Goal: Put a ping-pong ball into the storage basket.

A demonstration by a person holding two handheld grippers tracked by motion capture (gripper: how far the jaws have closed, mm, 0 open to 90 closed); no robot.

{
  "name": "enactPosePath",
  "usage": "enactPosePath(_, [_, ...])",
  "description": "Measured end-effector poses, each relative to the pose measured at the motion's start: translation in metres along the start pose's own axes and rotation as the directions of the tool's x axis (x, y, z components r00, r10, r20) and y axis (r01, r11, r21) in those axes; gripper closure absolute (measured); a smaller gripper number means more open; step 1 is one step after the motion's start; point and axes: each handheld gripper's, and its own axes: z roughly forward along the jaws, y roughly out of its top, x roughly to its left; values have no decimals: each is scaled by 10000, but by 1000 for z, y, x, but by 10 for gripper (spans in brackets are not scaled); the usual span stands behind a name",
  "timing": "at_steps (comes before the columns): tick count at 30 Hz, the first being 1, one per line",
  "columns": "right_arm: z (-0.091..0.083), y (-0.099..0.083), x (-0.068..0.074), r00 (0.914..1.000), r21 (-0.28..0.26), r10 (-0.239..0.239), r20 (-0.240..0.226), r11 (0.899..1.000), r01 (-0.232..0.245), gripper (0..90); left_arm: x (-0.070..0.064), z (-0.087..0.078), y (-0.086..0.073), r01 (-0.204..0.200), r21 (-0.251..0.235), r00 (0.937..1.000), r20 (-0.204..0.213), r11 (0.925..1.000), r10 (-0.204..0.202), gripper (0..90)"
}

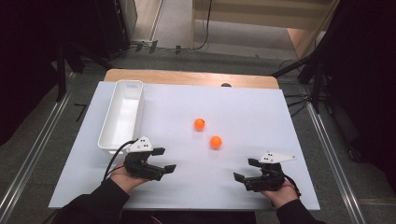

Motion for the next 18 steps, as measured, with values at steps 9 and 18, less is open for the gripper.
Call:
enactPosePath(9, [0, 0, 0, 10000, -45, 13, 31, 10000, -13, 115, 1, 7, 5, -136, 157, 9999, -27, 9998, 136, 199])
enactPosePath(18, [0, 0, -1, 10000, -73, 9, 73, 10000, -8, 116, 2, 13, 13, -175, 70, 9998, 118, 9998, 174, 200])
